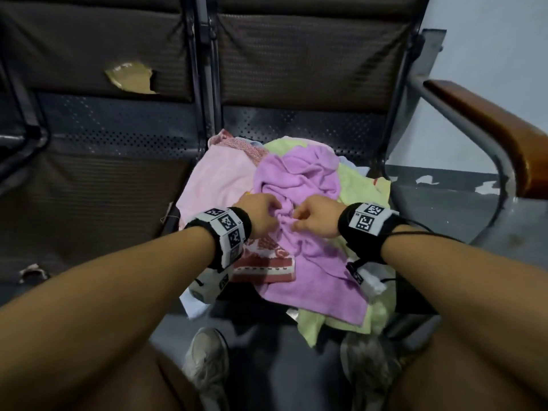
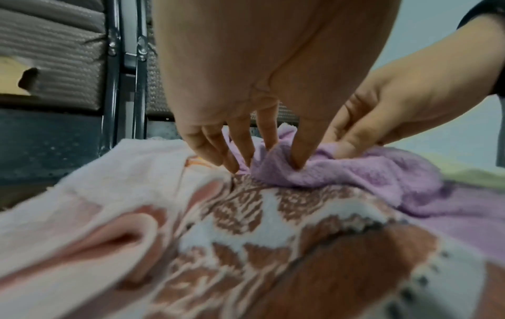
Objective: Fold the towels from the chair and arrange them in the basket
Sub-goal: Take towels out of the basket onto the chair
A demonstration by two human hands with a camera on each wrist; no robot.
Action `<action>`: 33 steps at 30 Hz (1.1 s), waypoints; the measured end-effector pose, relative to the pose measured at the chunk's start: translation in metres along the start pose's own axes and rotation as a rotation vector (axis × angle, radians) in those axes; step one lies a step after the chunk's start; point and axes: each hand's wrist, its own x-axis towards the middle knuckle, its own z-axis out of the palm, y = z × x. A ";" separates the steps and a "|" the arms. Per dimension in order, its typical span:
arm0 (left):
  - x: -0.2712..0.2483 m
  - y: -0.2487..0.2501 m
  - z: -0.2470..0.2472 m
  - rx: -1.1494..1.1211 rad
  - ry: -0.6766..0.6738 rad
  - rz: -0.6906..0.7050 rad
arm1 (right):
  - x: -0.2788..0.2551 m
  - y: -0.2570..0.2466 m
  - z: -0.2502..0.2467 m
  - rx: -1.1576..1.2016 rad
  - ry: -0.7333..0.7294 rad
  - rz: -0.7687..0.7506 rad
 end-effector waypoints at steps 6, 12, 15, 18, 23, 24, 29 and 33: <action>0.010 0.010 -0.014 -0.669 0.222 -0.085 | 0.012 0.004 -0.011 0.384 0.079 0.001; -0.010 0.037 -0.023 -1.103 0.066 0.017 | 0.017 0.016 -0.018 0.263 0.390 -0.064; -0.015 0.033 -0.019 -0.942 0.076 0.055 | 0.018 0.019 -0.021 -0.083 0.351 -0.068; -0.015 0.018 -0.020 -0.674 0.213 -0.057 | 0.014 0.021 -0.029 -0.021 0.500 -0.051; -0.010 -0.002 -0.026 -0.495 0.299 -0.111 | -0.001 0.025 -0.041 0.199 0.689 -0.064; -0.008 -0.001 -0.027 -0.566 0.310 -0.115 | -0.004 0.027 -0.041 0.208 0.688 -0.068; -0.002 0.013 -0.038 -0.865 0.430 -0.160 | -0.018 0.039 -0.046 0.168 0.565 -0.040; 0.001 0.009 -0.040 -0.802 0.448 -0.164 | -0.027 0.051 -0.043 -0.055 0.414 -0.025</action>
